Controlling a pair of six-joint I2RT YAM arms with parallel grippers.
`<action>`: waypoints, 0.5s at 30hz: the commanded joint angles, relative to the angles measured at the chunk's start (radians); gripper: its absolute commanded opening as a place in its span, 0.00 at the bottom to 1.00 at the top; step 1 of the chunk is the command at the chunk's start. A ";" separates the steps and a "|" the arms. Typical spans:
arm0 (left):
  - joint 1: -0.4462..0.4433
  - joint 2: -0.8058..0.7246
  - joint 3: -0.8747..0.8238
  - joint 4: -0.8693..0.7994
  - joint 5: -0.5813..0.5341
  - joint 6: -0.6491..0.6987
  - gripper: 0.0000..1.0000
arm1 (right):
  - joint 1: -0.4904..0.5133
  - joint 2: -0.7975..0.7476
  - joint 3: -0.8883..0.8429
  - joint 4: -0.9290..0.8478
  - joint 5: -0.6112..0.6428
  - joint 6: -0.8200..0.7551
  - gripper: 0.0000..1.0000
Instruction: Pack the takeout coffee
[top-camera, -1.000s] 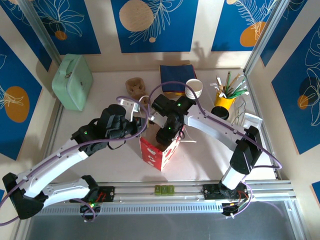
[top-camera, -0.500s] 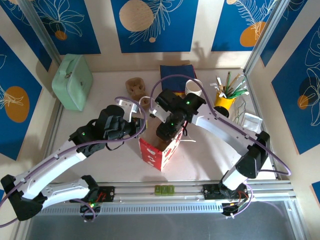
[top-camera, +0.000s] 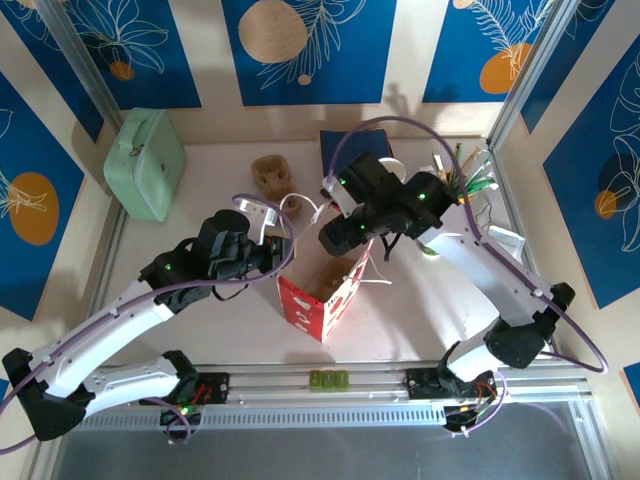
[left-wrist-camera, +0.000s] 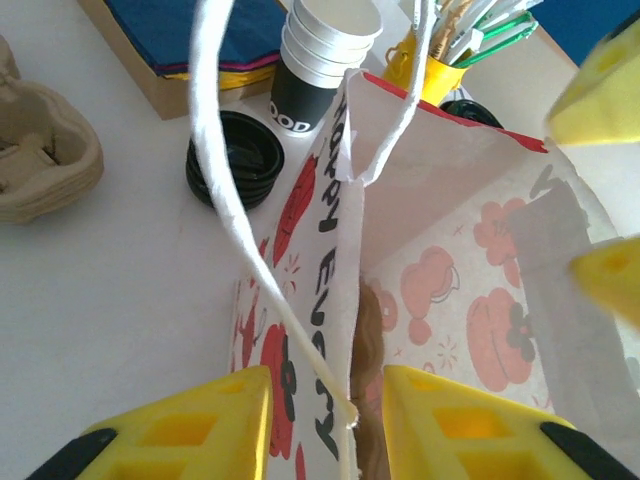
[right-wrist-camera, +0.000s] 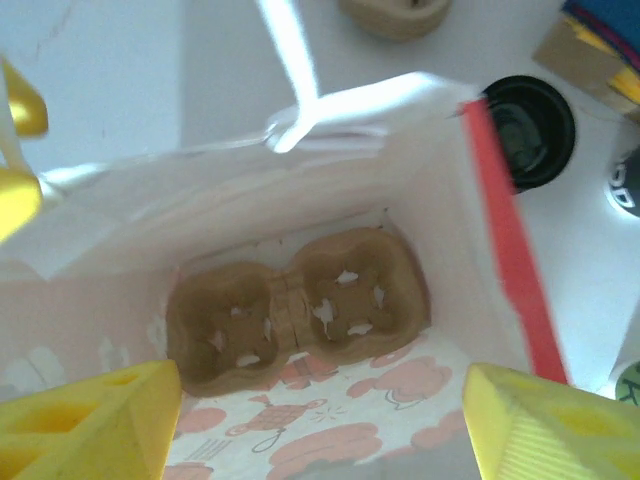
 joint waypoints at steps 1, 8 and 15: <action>-0.002 -0.008 0.039 -0.021 -0.049 0.044 0.35 | -0.028 -0.056 0.036 -0.075 0.027 0.274 0.76; -0.002 -0.018 0.032 -0.014 -0.076 0.055 0.36 | -0.080 -0.175 -0.086 -0.037 -0.027 0.560 0.79; -0.001 -0.025 0.018 -0.008 -0.090 0.059 0.37 | -0.128 -0.206 -0.230 -0.029 -0.189 0.752 0.74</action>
